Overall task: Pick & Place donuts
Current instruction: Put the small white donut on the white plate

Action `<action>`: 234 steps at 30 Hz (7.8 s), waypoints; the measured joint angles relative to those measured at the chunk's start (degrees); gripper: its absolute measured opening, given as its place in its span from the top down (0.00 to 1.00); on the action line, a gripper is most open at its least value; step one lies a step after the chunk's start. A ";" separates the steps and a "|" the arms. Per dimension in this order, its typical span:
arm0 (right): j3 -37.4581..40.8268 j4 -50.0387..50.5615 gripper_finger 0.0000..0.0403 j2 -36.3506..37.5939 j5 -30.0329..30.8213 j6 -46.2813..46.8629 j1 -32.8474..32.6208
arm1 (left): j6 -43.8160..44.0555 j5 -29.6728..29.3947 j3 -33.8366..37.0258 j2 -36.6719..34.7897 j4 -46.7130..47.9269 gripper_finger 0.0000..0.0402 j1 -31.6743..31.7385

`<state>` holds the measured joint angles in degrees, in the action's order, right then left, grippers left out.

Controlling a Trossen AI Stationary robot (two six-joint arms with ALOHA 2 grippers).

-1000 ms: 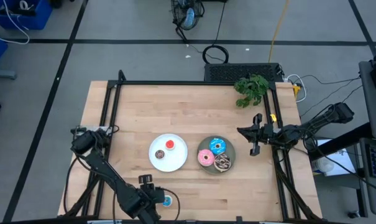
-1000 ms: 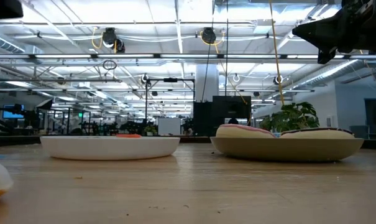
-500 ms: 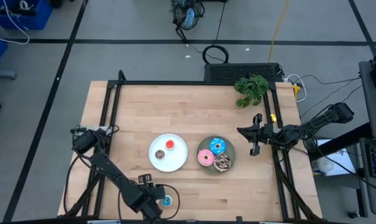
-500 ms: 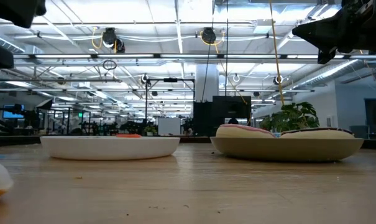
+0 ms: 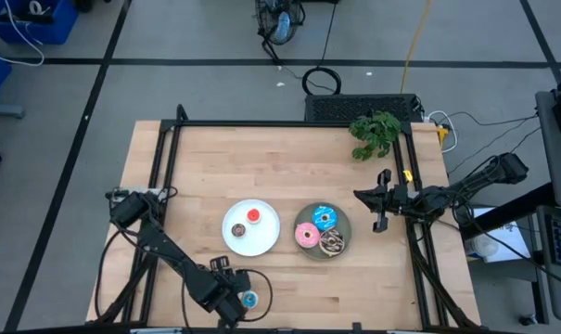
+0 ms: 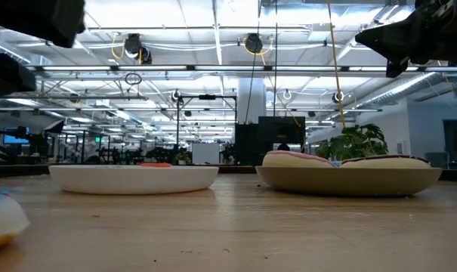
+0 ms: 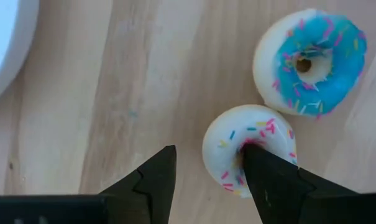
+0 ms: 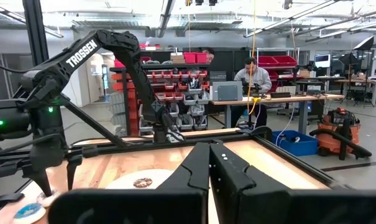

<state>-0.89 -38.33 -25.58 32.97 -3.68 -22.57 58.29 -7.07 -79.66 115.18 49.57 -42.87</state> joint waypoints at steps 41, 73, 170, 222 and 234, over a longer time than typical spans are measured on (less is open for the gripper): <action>0.00 0.44 1.00 -0.48 0.00 1.51 0.00 | -27.99 3.44 -23.73 4.55 30.22 0.98 3.08; 0.01 0.90 1.00 -0.48 -0.02 1.46 -0.01 | -32.72 -7.26 -2.62 -19.96 15.51 0.96 15.08; 0.02 0.85 1.00 -0.47 -0.02 1.52 -0.02 | -38.70 -3.12 0.33 -4.57 2.94 0.27 23.90; -29.79 -7.98 1.00 -60.16 -13.50 -4.50 -2.79 | -13.04 -9.10 0.31 -4.63 8.66 0.33 24.59; -44.88 -14.18 1.00 -81.52 -2.86 -4.35 -3.04 | -11.06 -9.98 0.31 -4.61 8.97 0.33 22.86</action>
<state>-45.76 -52.50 -107.10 30.11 -8.03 -25.61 47.22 -17.06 -79.35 110.56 58.54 -20.01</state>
